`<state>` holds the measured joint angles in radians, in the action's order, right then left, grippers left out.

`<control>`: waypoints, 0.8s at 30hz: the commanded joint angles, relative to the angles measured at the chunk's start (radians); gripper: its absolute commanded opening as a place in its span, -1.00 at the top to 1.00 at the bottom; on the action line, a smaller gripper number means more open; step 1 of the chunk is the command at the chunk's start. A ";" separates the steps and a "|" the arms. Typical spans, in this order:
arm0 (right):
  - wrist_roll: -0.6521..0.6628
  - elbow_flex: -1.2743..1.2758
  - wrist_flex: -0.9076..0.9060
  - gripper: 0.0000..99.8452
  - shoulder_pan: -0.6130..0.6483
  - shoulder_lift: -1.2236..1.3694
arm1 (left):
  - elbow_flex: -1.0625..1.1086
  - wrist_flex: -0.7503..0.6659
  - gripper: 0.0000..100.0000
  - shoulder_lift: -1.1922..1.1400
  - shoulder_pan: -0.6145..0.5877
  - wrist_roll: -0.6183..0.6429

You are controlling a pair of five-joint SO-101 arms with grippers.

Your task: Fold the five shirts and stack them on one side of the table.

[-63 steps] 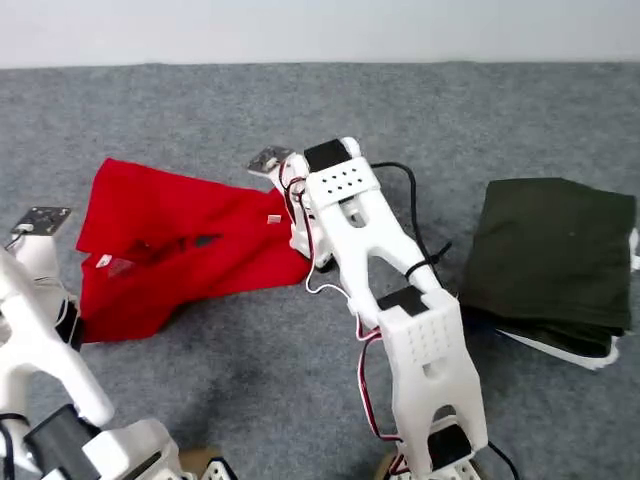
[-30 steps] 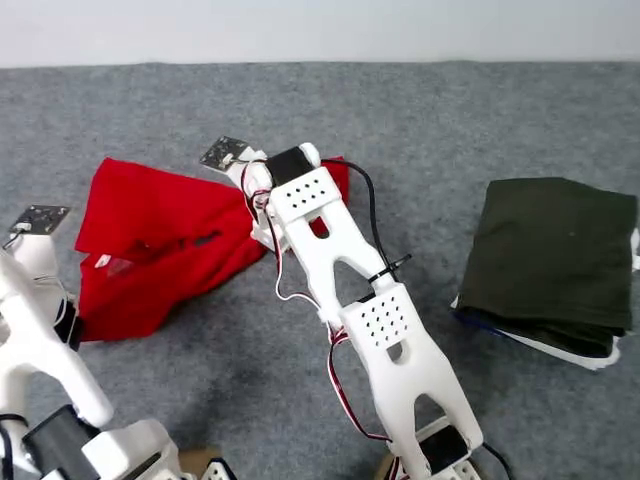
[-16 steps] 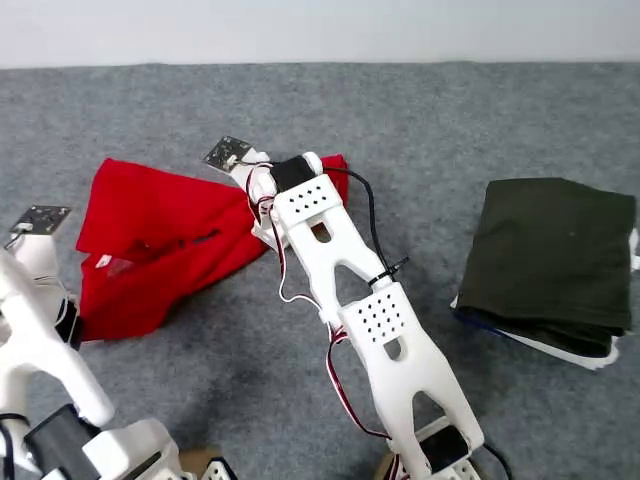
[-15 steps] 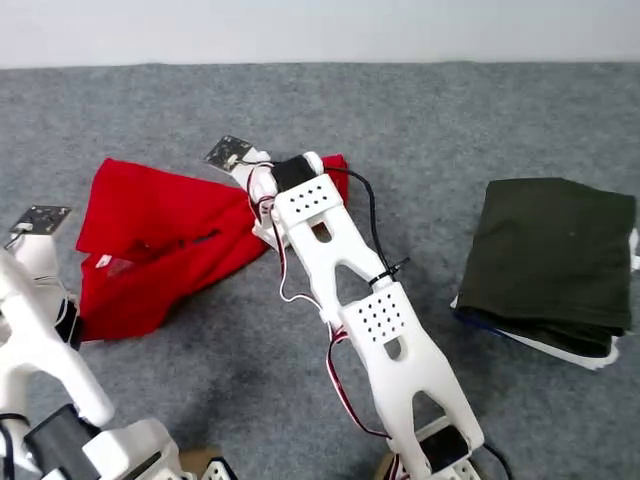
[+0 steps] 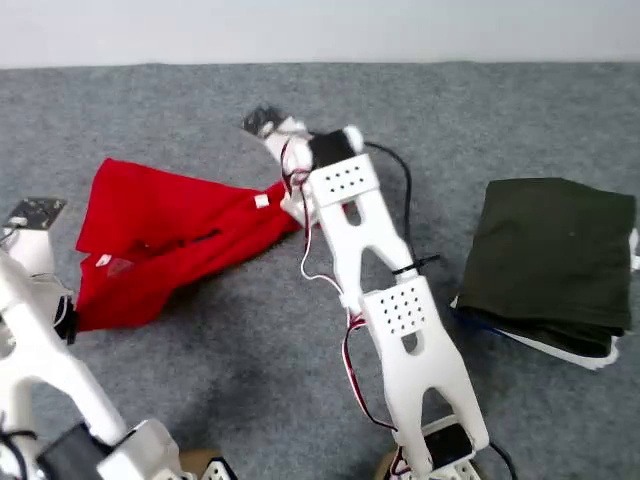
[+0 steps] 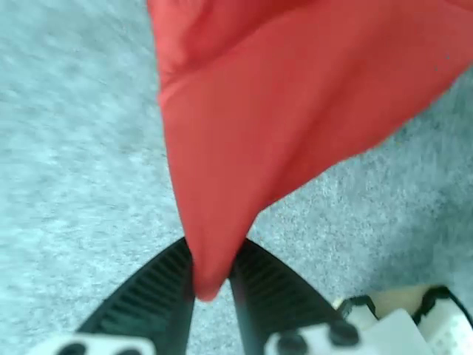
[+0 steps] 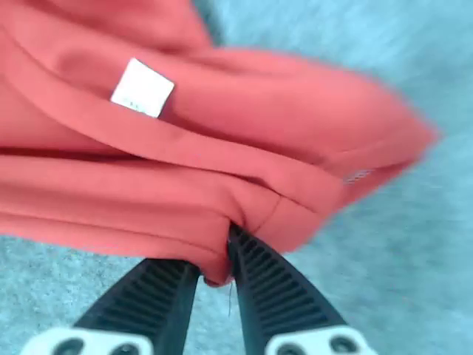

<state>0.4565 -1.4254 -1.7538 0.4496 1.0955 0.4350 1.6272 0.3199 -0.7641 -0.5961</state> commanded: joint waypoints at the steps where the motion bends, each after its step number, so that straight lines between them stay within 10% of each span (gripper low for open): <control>1: 0.018 -0.002 -0.045 0.98 -0.035 -0.213 | -0.044 0.011 0.99 0.161 0.055 0.069; 12: 0.074 0.170 -0.041 0.98 -0.101 -0.733 | -0.275 -0.017 0.99 0.311 0.192 0.384; 24: 0.118 0.169 0.001 0.98 -0.223 -1.030 | -0.621 -0.226 0.99 0.311 0.298 0.454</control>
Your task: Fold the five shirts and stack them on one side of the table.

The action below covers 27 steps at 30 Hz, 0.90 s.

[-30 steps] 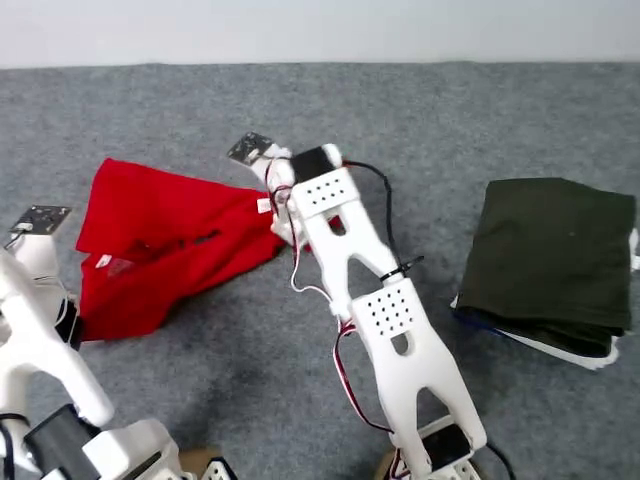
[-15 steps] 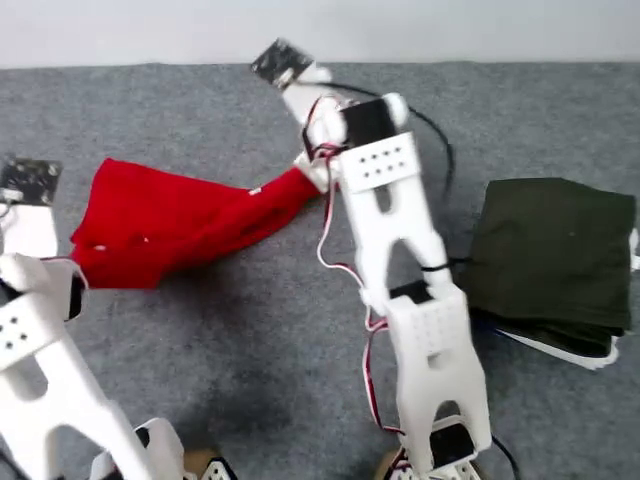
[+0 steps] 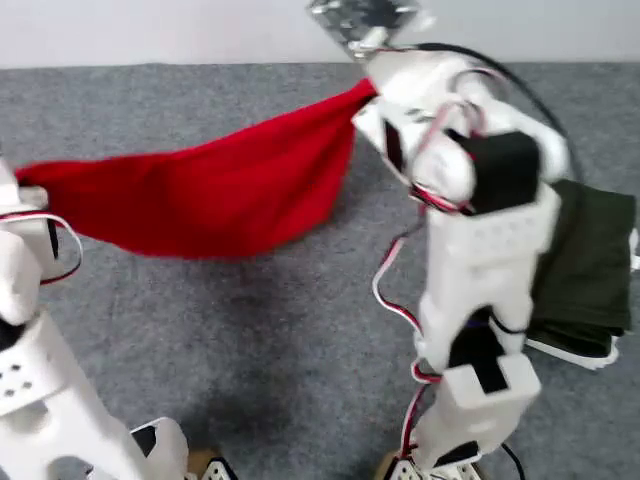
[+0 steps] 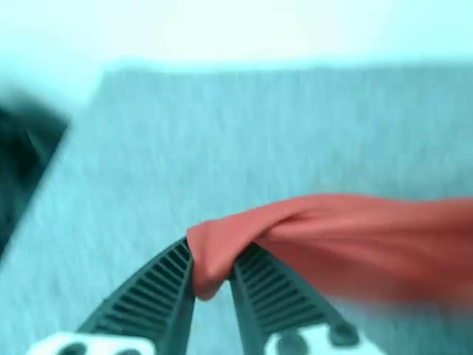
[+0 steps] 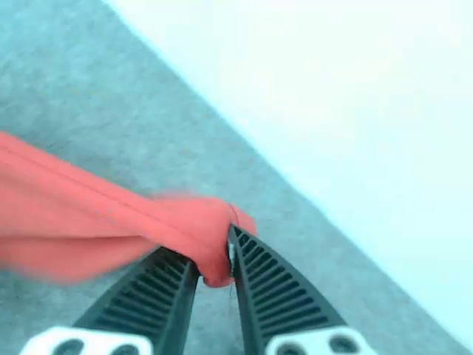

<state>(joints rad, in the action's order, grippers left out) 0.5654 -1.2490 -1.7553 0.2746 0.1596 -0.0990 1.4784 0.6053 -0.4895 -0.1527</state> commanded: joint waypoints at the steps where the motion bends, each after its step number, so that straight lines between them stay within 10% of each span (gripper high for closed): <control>1: 0.009 -0.008 0.015 0.98 -0.059 -0.111 | -0.110 -0.097 0.99 0.026 0.032 0.011; 27: 0.066 -0.003 -0.025 0.98 -0.137 -0.506 | -0.740 -0.009 0.99 0.032 0.117 -0.130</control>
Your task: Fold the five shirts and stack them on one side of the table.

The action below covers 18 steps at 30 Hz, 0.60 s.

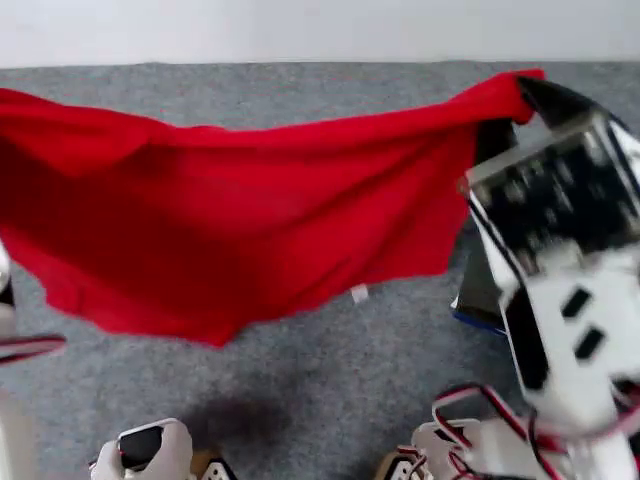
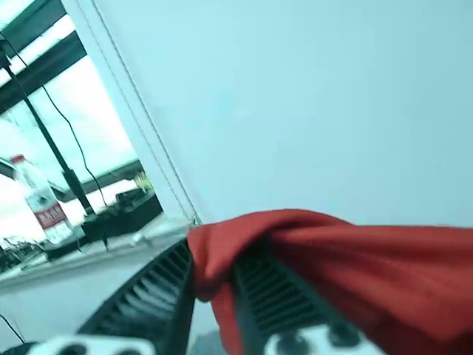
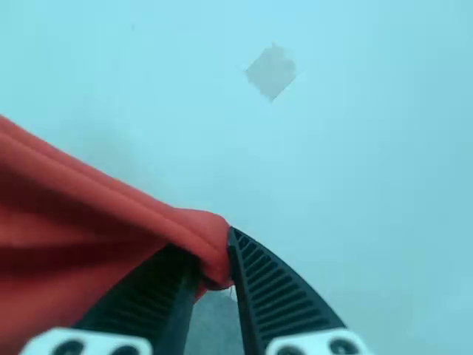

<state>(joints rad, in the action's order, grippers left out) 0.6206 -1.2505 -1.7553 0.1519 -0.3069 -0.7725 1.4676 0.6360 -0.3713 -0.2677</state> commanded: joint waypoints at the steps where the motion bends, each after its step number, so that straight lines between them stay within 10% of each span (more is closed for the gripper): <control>1: 0.012 -0.002 -0.025 0.98 -0.015 -0.047 | -0.085 0.002 0.99 0.002 -0.003 -0.015; 18: 0.066 0.572 0.203 0.98 0.031 0.334 | 0.460 -0.025 0.99 -0.344 0.006 -0.106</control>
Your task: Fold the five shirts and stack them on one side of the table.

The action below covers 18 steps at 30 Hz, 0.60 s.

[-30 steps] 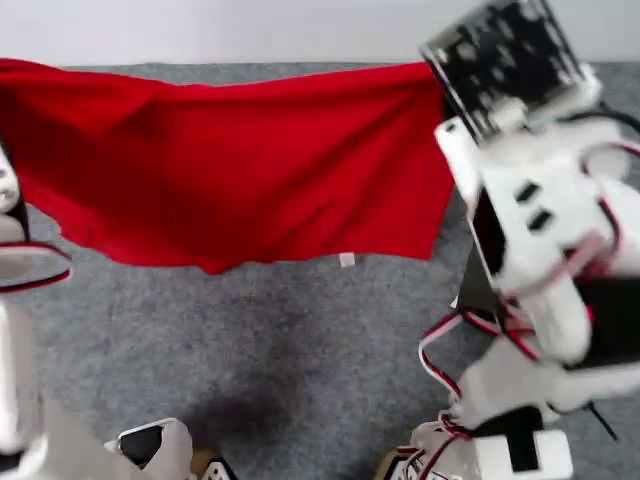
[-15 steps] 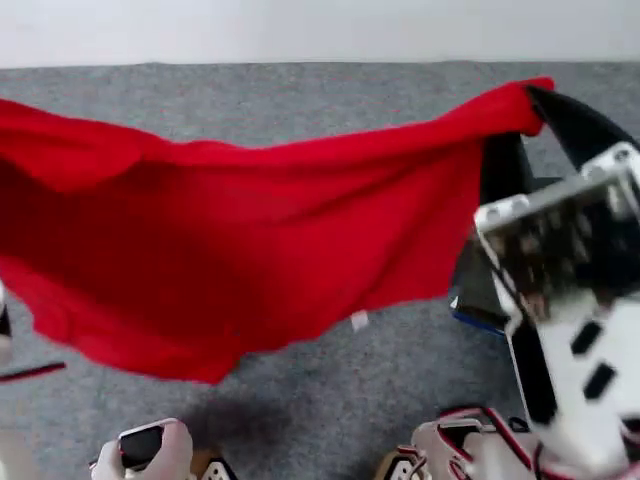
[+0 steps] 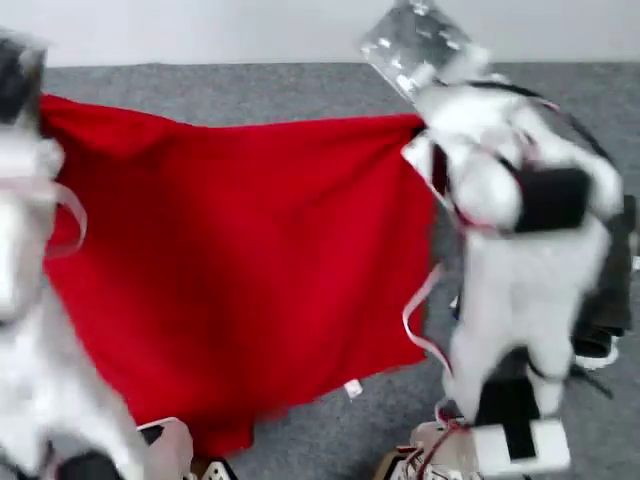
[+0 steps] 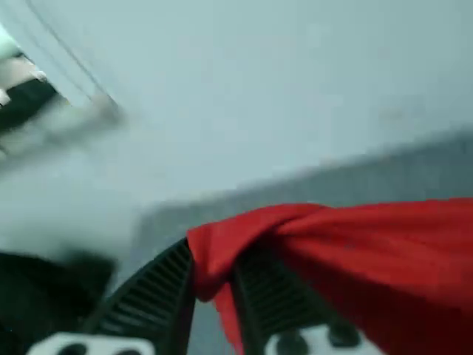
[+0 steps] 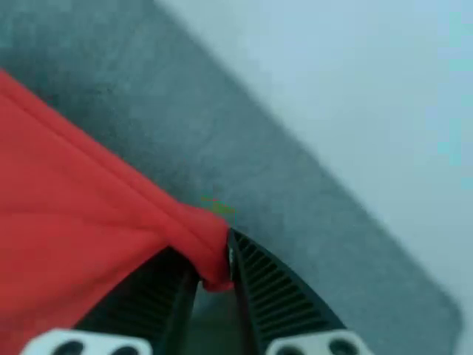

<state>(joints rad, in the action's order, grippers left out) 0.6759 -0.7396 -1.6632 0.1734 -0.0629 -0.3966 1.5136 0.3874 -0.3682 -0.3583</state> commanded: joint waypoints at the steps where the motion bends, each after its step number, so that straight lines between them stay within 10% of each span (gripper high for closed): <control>1: 0.011 0.075 0.165 0.98 0.008 0.136 | 0.101 -0.097 0.99 -0.143 0.003 -0.015; 12: 0.015 0.077 0.796 0.98 0.007 0.539 | -0.148 -0.278 0.99 -0.674 0.003 -0.002; 18: 0.100 0.077 0.920 0.98 0.015 0.611 | -0.437 -0.037 0.99 -0.812 0.035 0.049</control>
<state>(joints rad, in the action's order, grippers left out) 0.7449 -0.6552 -0.7917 0.1857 0.5570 -0.6743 1.3433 -0.4104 -0.3544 -0.3261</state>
